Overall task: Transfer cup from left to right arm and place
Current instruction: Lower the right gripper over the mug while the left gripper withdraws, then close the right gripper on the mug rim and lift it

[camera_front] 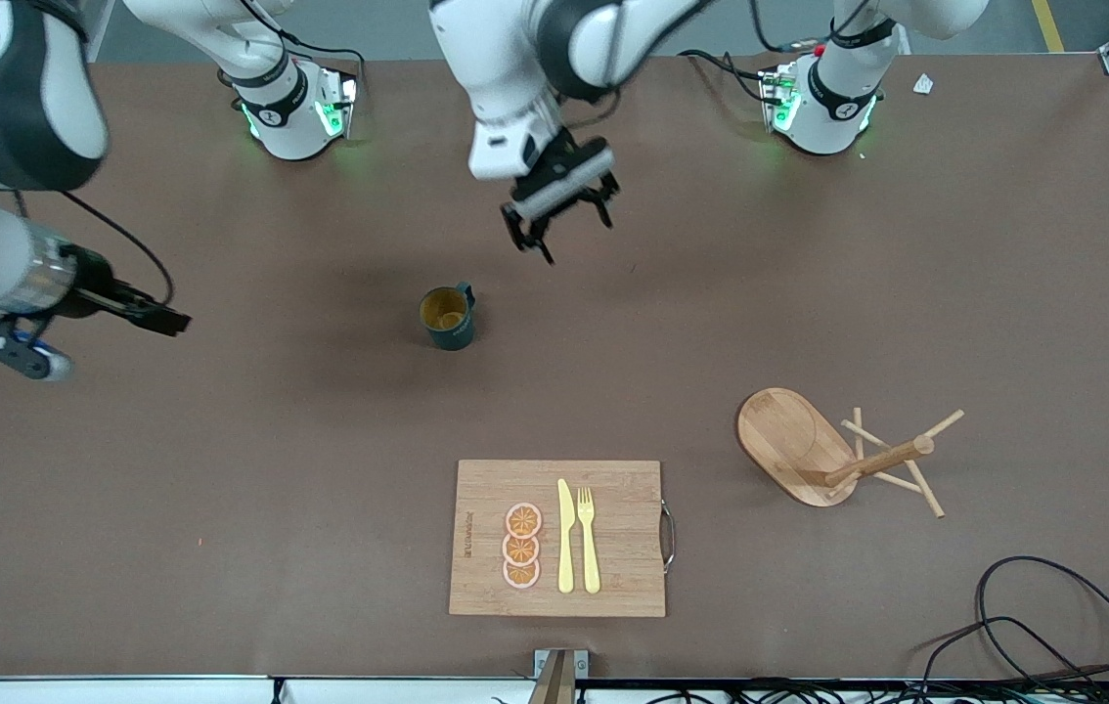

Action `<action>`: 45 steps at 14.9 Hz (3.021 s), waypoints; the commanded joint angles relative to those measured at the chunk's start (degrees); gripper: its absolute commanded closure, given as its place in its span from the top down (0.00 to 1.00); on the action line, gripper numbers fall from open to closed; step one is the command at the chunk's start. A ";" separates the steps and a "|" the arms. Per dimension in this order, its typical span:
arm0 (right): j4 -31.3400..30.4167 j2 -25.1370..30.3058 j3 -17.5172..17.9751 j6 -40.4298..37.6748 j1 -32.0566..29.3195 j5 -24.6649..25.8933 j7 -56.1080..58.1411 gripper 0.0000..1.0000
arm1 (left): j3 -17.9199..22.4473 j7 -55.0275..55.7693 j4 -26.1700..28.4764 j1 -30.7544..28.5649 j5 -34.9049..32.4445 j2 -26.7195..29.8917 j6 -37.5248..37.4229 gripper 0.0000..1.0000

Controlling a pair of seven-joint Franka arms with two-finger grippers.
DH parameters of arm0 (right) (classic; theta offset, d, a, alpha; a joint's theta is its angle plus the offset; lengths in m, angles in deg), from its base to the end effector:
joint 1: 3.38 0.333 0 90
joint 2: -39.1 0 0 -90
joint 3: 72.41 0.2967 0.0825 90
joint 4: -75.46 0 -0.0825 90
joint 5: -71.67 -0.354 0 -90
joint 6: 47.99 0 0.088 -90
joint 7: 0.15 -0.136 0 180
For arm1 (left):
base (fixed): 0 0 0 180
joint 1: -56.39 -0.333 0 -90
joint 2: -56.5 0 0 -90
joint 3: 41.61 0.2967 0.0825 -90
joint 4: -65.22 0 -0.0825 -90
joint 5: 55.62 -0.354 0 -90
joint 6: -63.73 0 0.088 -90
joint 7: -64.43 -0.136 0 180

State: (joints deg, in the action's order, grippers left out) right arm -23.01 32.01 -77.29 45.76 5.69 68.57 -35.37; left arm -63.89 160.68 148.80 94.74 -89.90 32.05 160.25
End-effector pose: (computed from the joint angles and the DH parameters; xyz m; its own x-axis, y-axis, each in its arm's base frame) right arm 0.5379 0.0480 0.4510 0.8320 -0.5209 -0.1909 -0.5149 -0.8531 0.0838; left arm 0.3949 -0.4898 0.4133 0.8013 0.4251 0.4210 0.5181 -0.8449 -0.1330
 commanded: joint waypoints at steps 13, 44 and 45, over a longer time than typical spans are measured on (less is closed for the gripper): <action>-29.06 3.40 -0.39 37.45 28.97 -2.43 -47.65 1.00 | -1.10 -44.54 -4.56 -34.99 14.41 5.72 -0.01 1.00; -29.33 -5.92 -0.48 45.29 30.58 -1.99 -31.10 0.02 | 17.18 -86.76 13.46 -37.03 33.58 35.09 -8.63 1.00; -29.16 -5.65 -0.48 44.76 29.52 -2.08 -25.65 0.02 | 17.18 -86.32 13.46 -37.12 33.58 34.91 -8.63 1.00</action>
State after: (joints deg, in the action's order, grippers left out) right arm -52.49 25.42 -77.81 91.23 37.34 66.45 -70.58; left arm -46.69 73.23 161.48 57.89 -56.13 66.03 151.09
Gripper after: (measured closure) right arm 0.965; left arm 0.000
